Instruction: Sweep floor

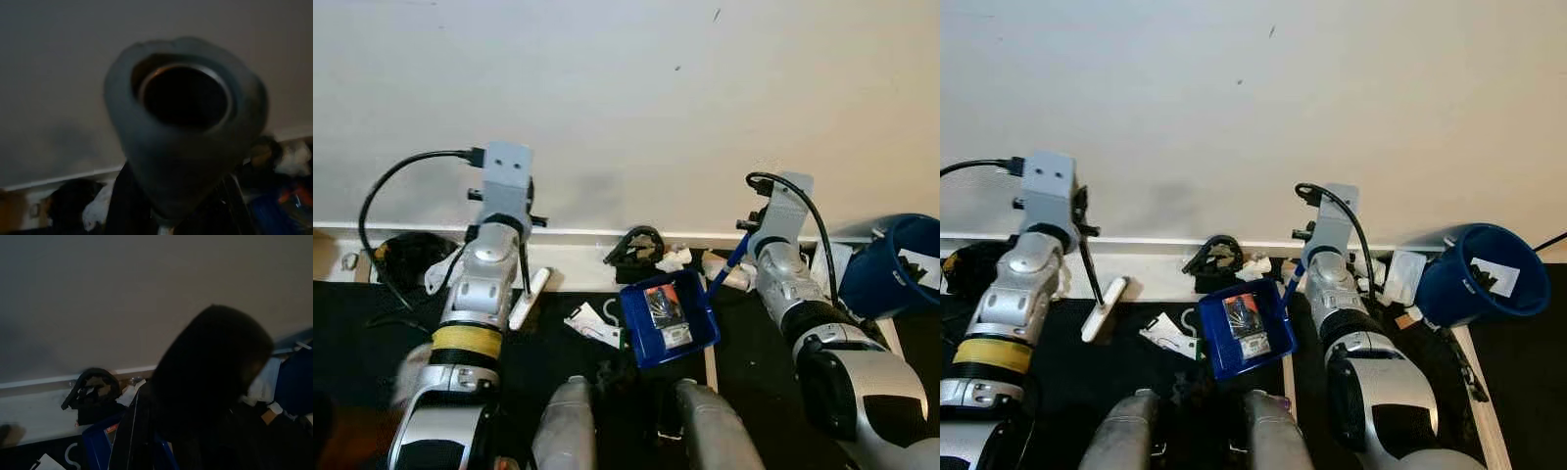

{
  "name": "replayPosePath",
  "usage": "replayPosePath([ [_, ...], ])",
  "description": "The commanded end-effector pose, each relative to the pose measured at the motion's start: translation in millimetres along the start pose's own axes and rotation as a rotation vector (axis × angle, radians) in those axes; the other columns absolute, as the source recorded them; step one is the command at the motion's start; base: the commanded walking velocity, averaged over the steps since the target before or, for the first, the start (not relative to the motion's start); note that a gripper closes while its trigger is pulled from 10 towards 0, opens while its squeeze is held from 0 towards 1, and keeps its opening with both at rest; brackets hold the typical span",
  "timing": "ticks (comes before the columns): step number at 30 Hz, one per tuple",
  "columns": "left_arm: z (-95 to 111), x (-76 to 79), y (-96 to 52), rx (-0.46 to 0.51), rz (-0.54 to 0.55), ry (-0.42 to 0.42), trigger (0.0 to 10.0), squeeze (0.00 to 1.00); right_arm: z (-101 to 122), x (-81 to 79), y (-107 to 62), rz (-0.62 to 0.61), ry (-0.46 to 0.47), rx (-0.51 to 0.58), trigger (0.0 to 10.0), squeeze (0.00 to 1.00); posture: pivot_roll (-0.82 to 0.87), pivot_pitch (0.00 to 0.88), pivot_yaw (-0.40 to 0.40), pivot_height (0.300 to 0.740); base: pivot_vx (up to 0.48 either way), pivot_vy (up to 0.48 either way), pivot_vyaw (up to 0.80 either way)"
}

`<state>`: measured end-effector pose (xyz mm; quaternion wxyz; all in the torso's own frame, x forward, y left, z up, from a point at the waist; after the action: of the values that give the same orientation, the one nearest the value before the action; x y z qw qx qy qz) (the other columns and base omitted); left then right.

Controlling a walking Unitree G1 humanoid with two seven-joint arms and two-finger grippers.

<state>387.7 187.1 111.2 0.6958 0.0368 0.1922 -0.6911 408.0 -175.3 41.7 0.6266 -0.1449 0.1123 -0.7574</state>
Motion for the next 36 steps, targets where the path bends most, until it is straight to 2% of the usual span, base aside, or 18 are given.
replayPosePath([
  [1, -23.9, 15.8, -9.3, -0.111, -0.032, 0.073, 10.0, 0.0, -54.1, 7.3, -10.4, -0.01, -0.063, -0.166, 10.0, 0.0, 0.1, 0.258, -0.098, 0.74, 0.0, 0.0, 0.0],
  [2, -23.9, 15.8, -9.3, -0.111, -0.032, 0.073, 10.0, 0.0, -54.1, 7.3, -10.4, -0.01, -0.063, -0.166, 10.0, 0.0, 0.1, 0.258, -0.098, 0.74, 0.0, 0.0, 0.0],
  [5, -25.5, 18.9, -22.0, -0.148, -0.02, 0.0, 10.0, 0.0, -55.0, 13.6, -10.5, -0.021, -0.056, -0.159, 10.0, 0.0, 0.11, 0.259, -0.096, 0.74, 0.0, 0.0, 0.0],
  [8, -21.4, 40.4, -28.8, -0.129, -0.062, -0.113, 10.0, 0.0, -57.3, 16.1, -11.2, -0.023, -0.055, -0.16, 10.0, 0.0, 0.12, 0.26, -0.098, 0.74, 0.0, 0.0, 0.0],
  [9, -21.4, 40.4, -28.8, -0.129, -0.062, -0.113, 10.0, 0.0, -57.3, 16.1, -11.2, -0.023, -0.055, -0.16, 10.0, 0.0, 0.12, 0.26, -0.098, 0.74, 0.0, 0.0, 0.0],
  [12, -12.3, 61.3, -30.5, -0.098, -0.032, -0.277, 10.0, 0.0, -59.2, 15.5, -12.0, -0.022, -0.056, -0.161, 10.0, 0.0, 0.12, 0.263, -0.099, 0.74, 0.0, 0.0, 0.0],
  [13, -12.3, 61.3, -30.5, -0.098, -0.032, -0.277, 10.0, 0.0, -59.2, 15.5, -12.0, -0.022, -0.056, -0.161, 10.0, 0.0, 0.12, 0.263, -0.099, 0.74, 0.0, 0.0, 0.0],
  [14, -9.3, 65.1, -29.7, -0.097, -0.01, -0.342, 10.0, 0.0, -59.3, 15.1, -12.1, -0.021, -0.055, -0.161, 10.0, 0.0, 0.13, 0.263, -0.096, 0.74, 0.0, 0.0, 0.0],
  [15, -6.7, 77.5, -29.2, -0.139, -0.006, -0.442, 10.0, 0.0, -59.6, 14.1, -12.3, -0.02, -0.054, -0.162, 10.0, 0.0, 0.12, 0.265, -0.092, 0.74, 0.0, 0.0, 0.0],
  [16, -6.7, 77.5, -29.2, -0.139, -0.006, -0.442, 10.0, 0.0, -59.6, 14.1, -12.3, -0.02, -0.054, -0.162, 10.0, 0.0, 0.12, 0.265, -0.092, 0.74, 0.0, 0.0, 0.0],
  [18, -3.4, 98.3, -30.7, -0.196, -0.04, -0.482, 10.0, 0.0, -60.1, 14.0, -12.5, -0.022, -0.051, -0.164, 10.0, 0.0, 0.12, 0.262, -0.088, 0.74, 0.0, 0.0, 0.0],
  [22, 4.2, 110.0, -29.8, -0.212, -0.05, -0.535, 10.0, 0.0, -60.5, 14.6, -12.6, -0.023, -0.049, -0.164, 10.0, 0.0, 0.12, 0.264, -0.088, 0.74, 0.0, 0.0, 0.0],
  [24, 15.5, 113.8, -25.9, -0.192, -0.033, -0.589, 10.0, 0.0, -60.4, 15.2, -12.5, -0.024, -0.048, -0.165, 10.0, 0.0, 0.12, 0.263, -0.087, 0.74, 0.0, 0.0, 0.0],
  [27, 38.1, 129.6, -20.8, -0.206, -0.051, -0.67, 10.0, 0.0, -59.9, 16.9, -12.2, -0.029, -0.045, -0.164, 10.0, 0.0, 0.13, 0.262, -0.082, 0.74, 0.0, 0.0, 0.0],
  [28, 51.2, 138.1, -20.0, -0.208, -0.068, -0.683, 10.0, 0.0, -59.4, 17.6, -11.9, -0.031, -0.042, -0.164, 10.0, 0.0, 0.13, 0.26, -0.08, 0.74, 0.0, 0.0, 0.0],
  [30, 55.7, 141.0, -20.1, -0.208, -0.074, -0.686, 10.0, 0.0, -59.3, 17.9, -11.9, -0.032, -0.042, -0.164, 10.0, 0.0, 0.13, 0.26, -0.08, 0.74, 0.0, 0.0, 0.0],
  [33, 78.7, 155.4, -20.4, -0.208, -0.122, -0.717, 10.0, 0.0, -59.0, 19.5, -11.6, -0.038, -0.037, -0.165, 10.0, 0.0, 0.13, 0.259, -0.074, 0.74, 0.0, 0.0, 0.0],
  [36, 88.0, 161.3, -21.1, -0.21, -0.146, -0.736, 10.0, 0.0, -59.1, 20.0, -11.6, -0.041, -0.035, -0.166, 10.0, 0.0, 0.13, 0.258, -0.073, 0.74, 0.0, 0.0, 0.0],
])
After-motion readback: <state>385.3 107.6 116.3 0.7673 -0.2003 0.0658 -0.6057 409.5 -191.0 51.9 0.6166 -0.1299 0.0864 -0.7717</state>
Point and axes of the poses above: a point about 5 cm out from each wrist's last joint towards the gripper, its own y axis pointing out of the wrist towards the gripper, its own z axis along the axis of the wrist's last joint, x = y × z, the point moved 6 cm from there along y, pointing out of the wrist towards the gripper, and after that the axes turned 4 degrees about -y, right-handed, at the moved point
